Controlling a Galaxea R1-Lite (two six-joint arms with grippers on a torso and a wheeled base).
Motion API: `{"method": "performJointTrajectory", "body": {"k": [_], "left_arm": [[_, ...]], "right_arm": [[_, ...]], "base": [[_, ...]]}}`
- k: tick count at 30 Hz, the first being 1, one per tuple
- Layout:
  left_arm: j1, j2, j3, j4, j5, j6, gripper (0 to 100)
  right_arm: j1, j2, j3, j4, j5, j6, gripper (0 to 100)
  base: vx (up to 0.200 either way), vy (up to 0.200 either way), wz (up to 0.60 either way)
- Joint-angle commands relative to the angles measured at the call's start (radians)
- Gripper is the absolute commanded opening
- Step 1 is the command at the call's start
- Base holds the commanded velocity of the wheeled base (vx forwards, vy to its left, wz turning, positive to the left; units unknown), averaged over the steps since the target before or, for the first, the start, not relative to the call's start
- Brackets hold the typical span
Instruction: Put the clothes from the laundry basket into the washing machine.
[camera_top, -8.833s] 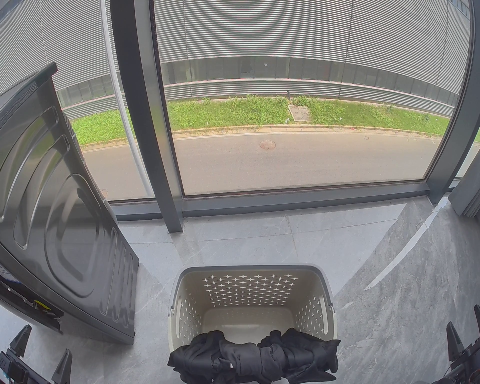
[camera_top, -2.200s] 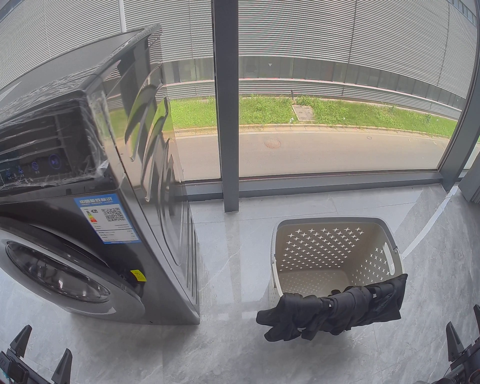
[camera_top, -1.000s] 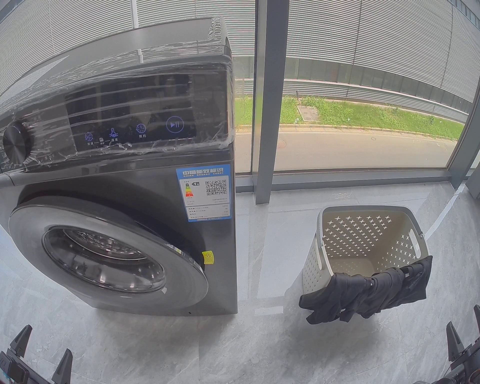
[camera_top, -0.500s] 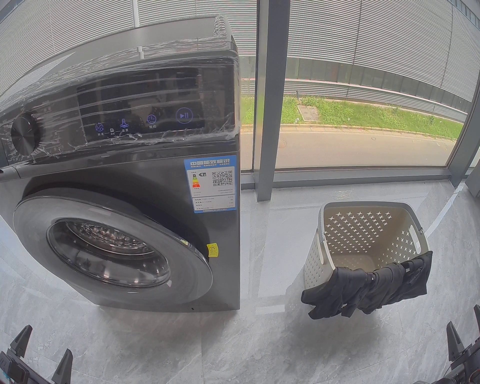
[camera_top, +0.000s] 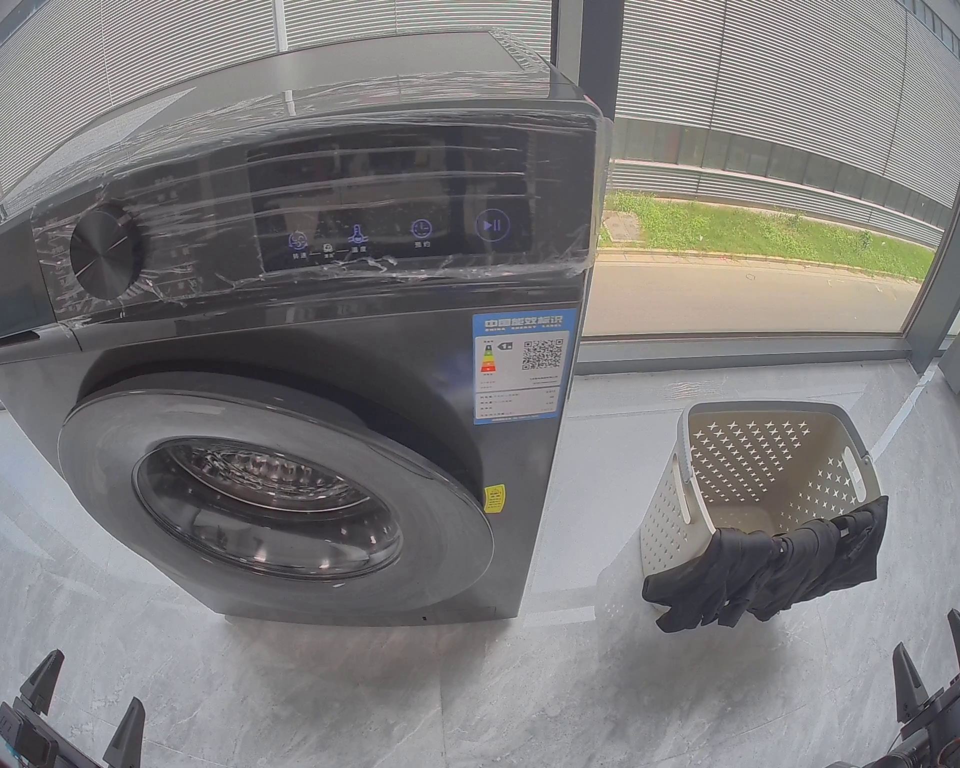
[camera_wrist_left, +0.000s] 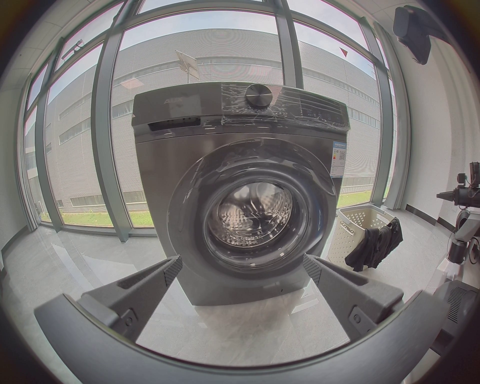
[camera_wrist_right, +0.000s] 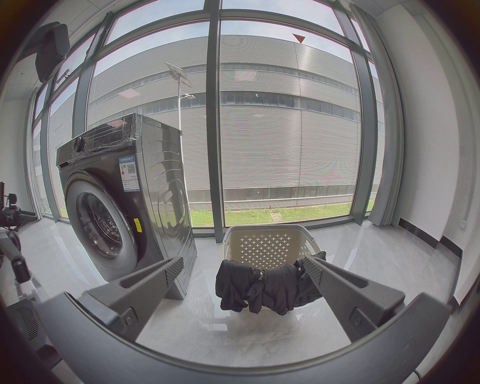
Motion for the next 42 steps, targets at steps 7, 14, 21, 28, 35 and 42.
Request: {"method": "performJointTrajectory", "body": {"k": [7,14,21,28,35,42], "left_arm": [[0.001,-0.018,0.018,0.0,0.0,0.0,100],[0.001,-0.018,0.018,0.0,0.0,0.0,100],[0.001,-0.018,0.018,0.0,0.0,0.0,100],[0.001,-0.018,0.018,0.0,0.0,-0.001,100],[0.001,-0.018,0.018,0.0,-0.001,-0.003,100],[0.001,-0.018,0.018,0.0,-0.001,-0.003,100]], "right_arm": [[0.0,-0.016,0.016,0.0,-0.006,0.0,100],[0.0,-0.016,0.016,0.0,-0.005,0.0,100],[0.002,-0.016,0.016,0.0,-0.003,0.0,100],[0.0,-0.016,0.016,0.0,-0.002,0.0,100],[0.002,-0.016,0.016,0.0,-0.002,0.0,100],[0.002,-0.016,0.016,0.0,-0.002,0.0,100]], "base": [[0.0,0.0,0.26],[0.0,0.0,0.26],[0.0,0.0,0.0],[0.0,0.0,0.0],[0.0,0.171,0.0],[0.0,0.2,0.0]]}}
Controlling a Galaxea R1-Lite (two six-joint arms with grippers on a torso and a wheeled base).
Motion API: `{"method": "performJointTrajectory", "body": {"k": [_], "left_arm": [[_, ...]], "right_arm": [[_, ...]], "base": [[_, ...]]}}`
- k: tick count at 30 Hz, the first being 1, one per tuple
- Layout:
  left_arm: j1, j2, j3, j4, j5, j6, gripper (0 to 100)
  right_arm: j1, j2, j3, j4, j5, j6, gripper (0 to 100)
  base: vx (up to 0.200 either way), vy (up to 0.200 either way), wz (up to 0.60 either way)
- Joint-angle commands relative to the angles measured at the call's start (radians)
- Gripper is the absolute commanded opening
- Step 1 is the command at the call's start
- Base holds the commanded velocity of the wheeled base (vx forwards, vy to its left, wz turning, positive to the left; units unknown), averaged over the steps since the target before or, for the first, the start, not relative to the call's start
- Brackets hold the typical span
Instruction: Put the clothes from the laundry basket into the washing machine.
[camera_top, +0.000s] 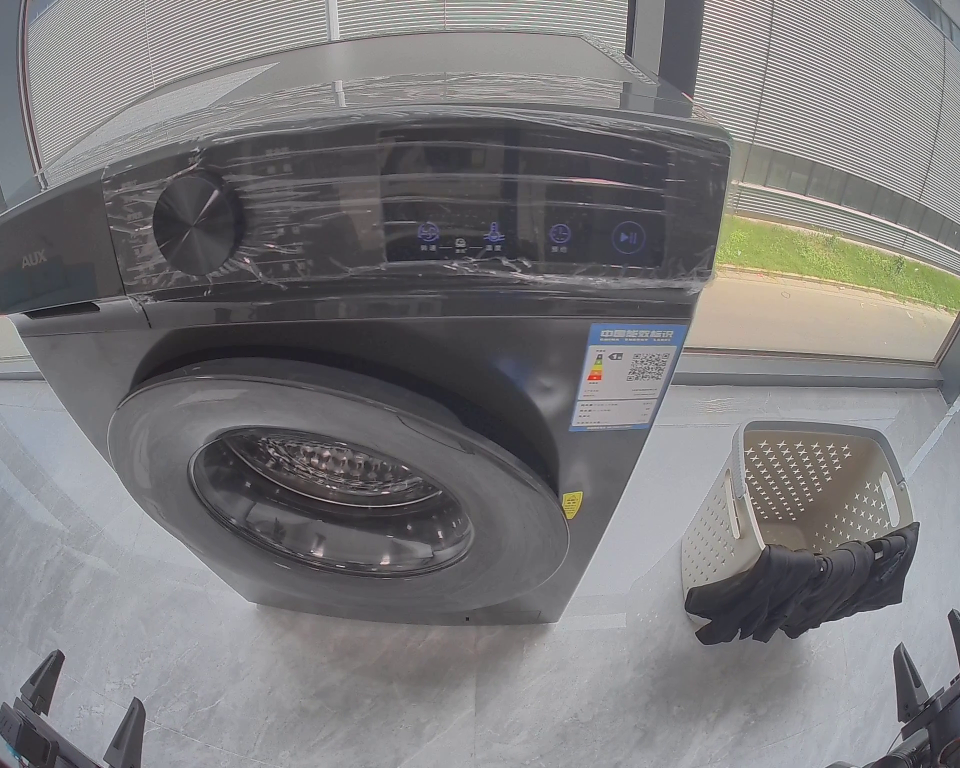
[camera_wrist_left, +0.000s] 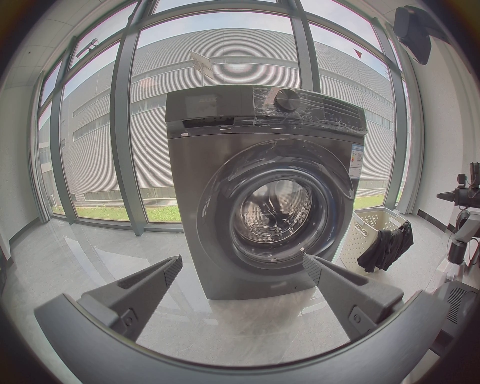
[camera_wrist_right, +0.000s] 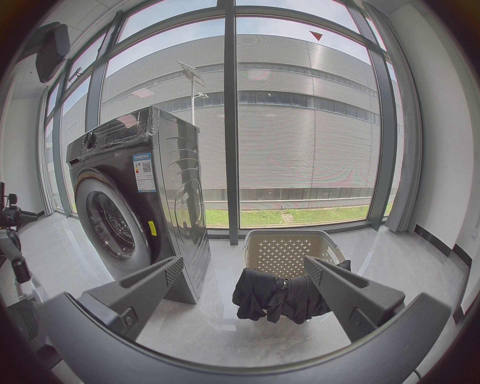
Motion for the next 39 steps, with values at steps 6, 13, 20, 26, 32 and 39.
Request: {"method": "performJointTrajectory", "body": {"k": [6,13,20,26,32,39], "left_arm": [[0.0,-0.018,0.018,0.0,0.0,0.002,100],[0.0,-0.018,0.018,0.0,0.002,0.003,100],[0.0,-0.018,0.018,0.0,0.002,0.003,100],[0.0,-0.018,0.018,0.0,0.002,0.005,100],[0.0,-0.018,0.018,0.0,0.002,0.002,100],[0.0,-0.018,0.018,0.0,0.002,0.002,100]], "right_arm": [[0.0,-0.015,0.016,0.0,0.0,0.0,100],[0.0,-0.015,0.016,0.0,0.0,0.0,100],[0.0,-0.015,0.016,0.0,0.0,0.0,100],[0.0,-0.015,0.016,0.0,0.0,0.0,100],[0.0,-0.015,0.016,0.0,0.0,0.0,100],[0.0,-0.015,0.016,0.0,0.0,0.0,100]], "base": [[0.0,0.2,0.0],[0.0,0.143,0.0],[0.0,0.0,0.0],[0.0,0.0,0.0],[0.0,0.0,0.0],[0.0,0.0,0.0]]}}
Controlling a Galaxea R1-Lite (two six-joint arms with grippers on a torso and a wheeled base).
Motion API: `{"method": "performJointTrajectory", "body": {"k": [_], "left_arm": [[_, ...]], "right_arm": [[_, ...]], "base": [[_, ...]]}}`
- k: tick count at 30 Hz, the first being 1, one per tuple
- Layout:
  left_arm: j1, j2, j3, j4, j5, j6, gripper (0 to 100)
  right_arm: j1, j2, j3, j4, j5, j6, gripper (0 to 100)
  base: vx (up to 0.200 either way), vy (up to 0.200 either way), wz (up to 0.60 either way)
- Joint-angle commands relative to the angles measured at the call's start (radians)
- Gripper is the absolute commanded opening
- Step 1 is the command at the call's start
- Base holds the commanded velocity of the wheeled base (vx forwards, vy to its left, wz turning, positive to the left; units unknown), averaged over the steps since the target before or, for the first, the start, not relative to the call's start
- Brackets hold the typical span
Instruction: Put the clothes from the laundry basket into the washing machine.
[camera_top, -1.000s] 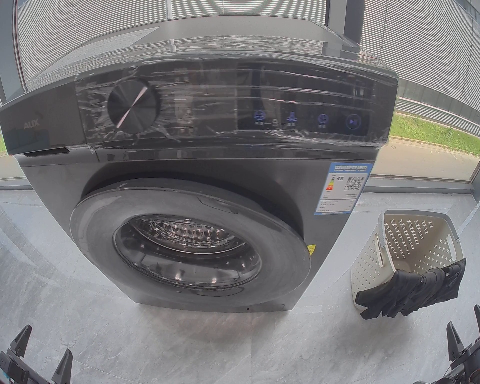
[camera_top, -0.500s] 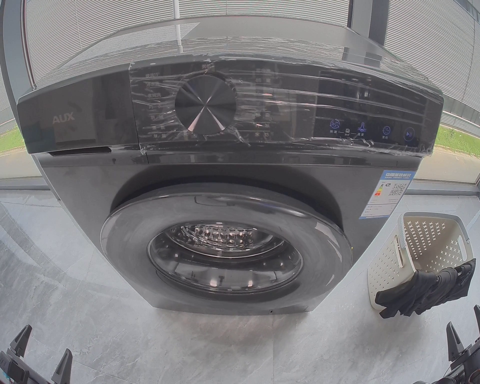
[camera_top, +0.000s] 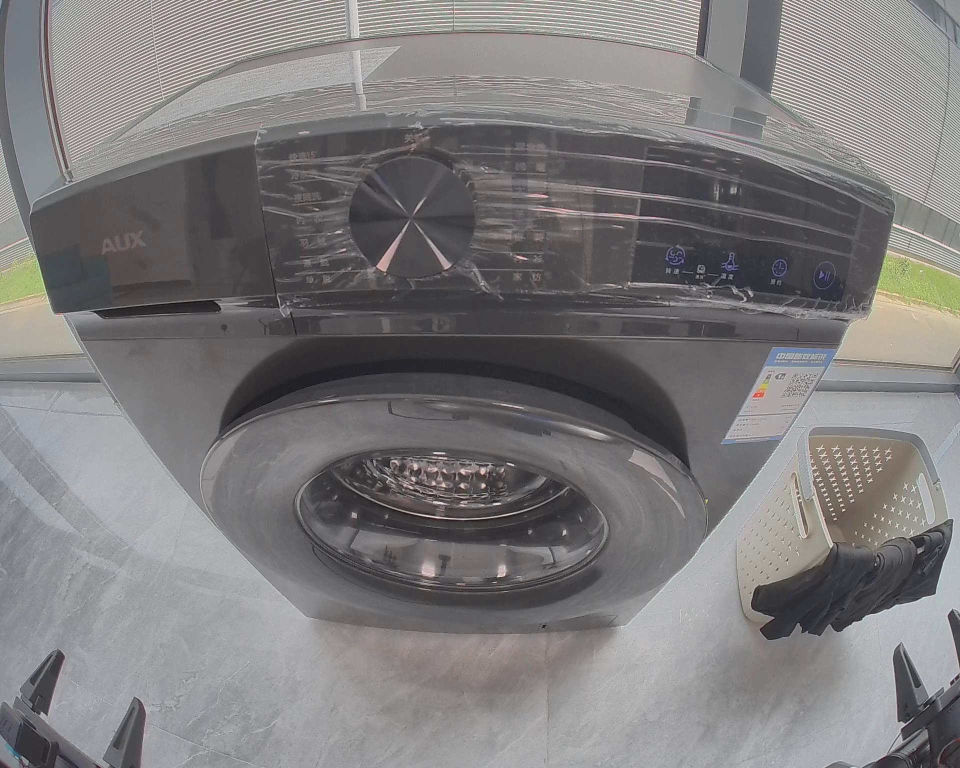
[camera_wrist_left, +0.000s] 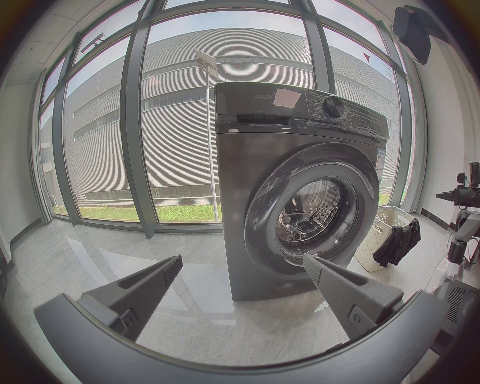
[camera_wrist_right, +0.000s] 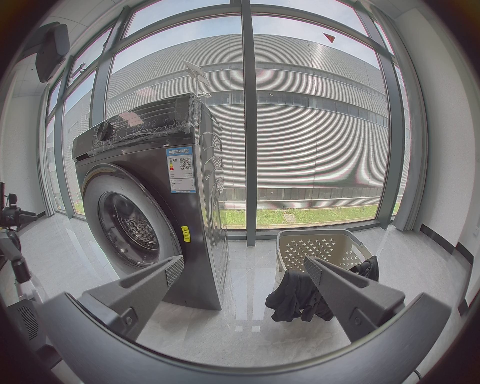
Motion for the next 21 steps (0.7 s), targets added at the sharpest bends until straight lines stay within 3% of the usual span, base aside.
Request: {"method": "performJointTrajectory", "body": {"k": [1,21], "left_arm": [[0.0,-0.018,0.018,0.0,0.0,0.0,100],[0.0,-0.018,0.018,0.0,-0.001,0.0,100]], "right_arm": [[0.0,-0.016,0.016,-0.001,0.0,0.0,100],[0.0,-0.016,0.016,-0.001,0.0,0.0,100]], "base": [[0.0,0.0,0.0],[0.0,0.0,0.0]]}}
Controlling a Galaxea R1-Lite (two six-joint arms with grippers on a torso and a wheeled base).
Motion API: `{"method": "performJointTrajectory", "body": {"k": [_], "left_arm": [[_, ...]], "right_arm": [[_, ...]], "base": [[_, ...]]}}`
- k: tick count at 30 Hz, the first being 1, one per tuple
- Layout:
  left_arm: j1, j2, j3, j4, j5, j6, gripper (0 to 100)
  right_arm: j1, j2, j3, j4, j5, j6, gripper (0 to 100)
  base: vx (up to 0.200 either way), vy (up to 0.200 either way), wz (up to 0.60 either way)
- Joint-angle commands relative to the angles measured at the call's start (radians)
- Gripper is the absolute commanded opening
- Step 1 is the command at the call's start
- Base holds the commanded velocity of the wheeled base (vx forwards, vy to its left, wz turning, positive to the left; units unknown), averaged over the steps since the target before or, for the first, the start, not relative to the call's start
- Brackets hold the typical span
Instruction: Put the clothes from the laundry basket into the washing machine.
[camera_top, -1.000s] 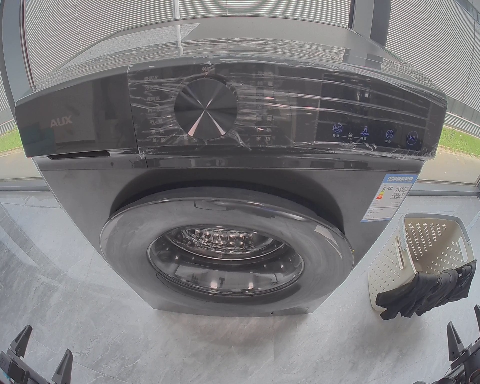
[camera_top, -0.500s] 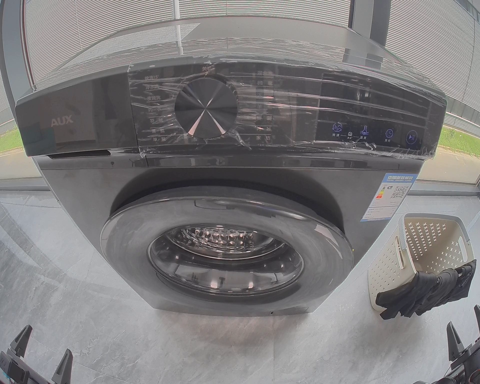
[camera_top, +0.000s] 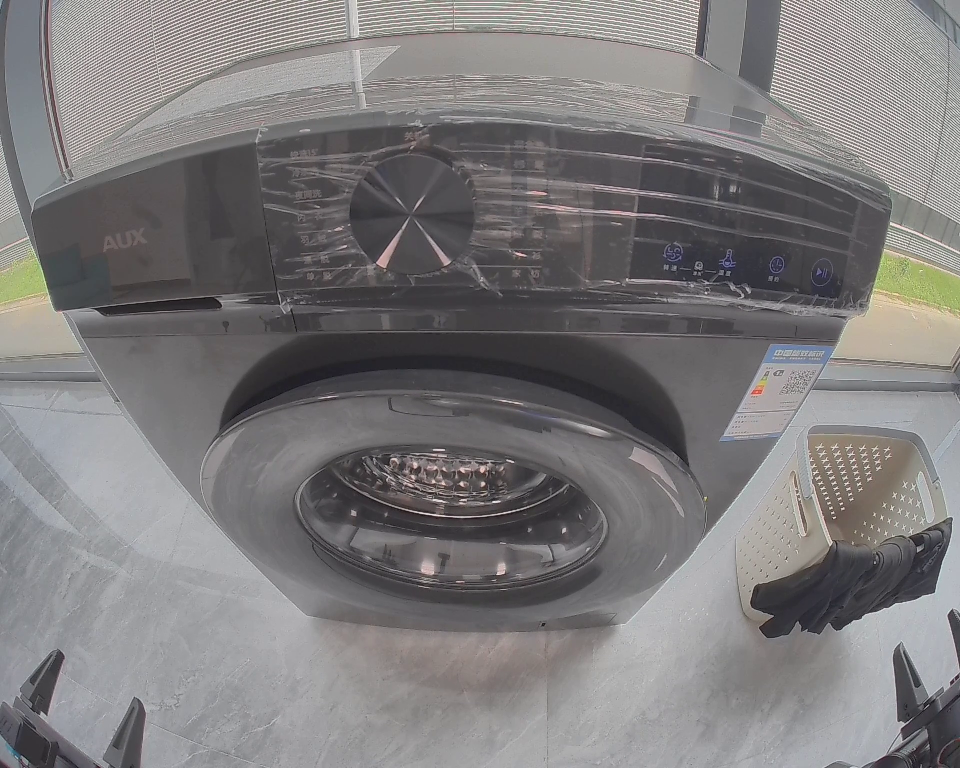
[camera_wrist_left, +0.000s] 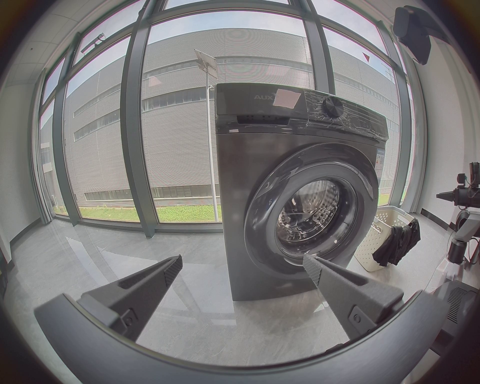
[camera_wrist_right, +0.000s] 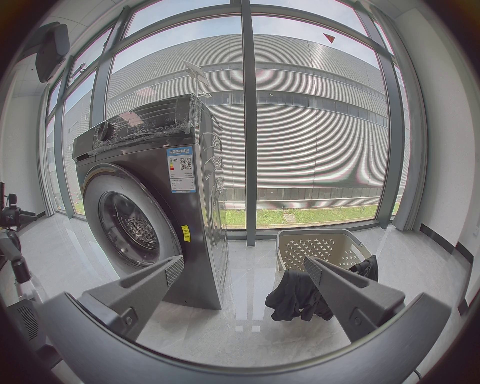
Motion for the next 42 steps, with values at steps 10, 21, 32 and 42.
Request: {"method": "performJointTrajectory", "body": {"k": [10,21,32,42], "left_arm": [[0.0,-0.018,0.018,0.0,-0.001,0.0,100],[0.0,-0.018,0.018,0.0,-0.001,0.001,100],[0.0,-0.018,0.018,0.0,-0.001,0.001,100],[0.0,-0.018,0.018,0.0,-0.001,0.0,100]], "right_arm": [[0.0,-0.016,0.016,0.0,0.0,0.0,100],[0.0,-0.016,0.016,0.0,0.0,0.0,100],[0.0,-0.016,0.016,0.0,0.0,0.0,100],[0.0,-0.016,0.016,0.0,-0.003,0.001,100]], "base": [[0.0,0.12,0.0],[0.0,0.0,0.0],[0.0,0.0,0.0],[0.0,0.0,0.0]]}}
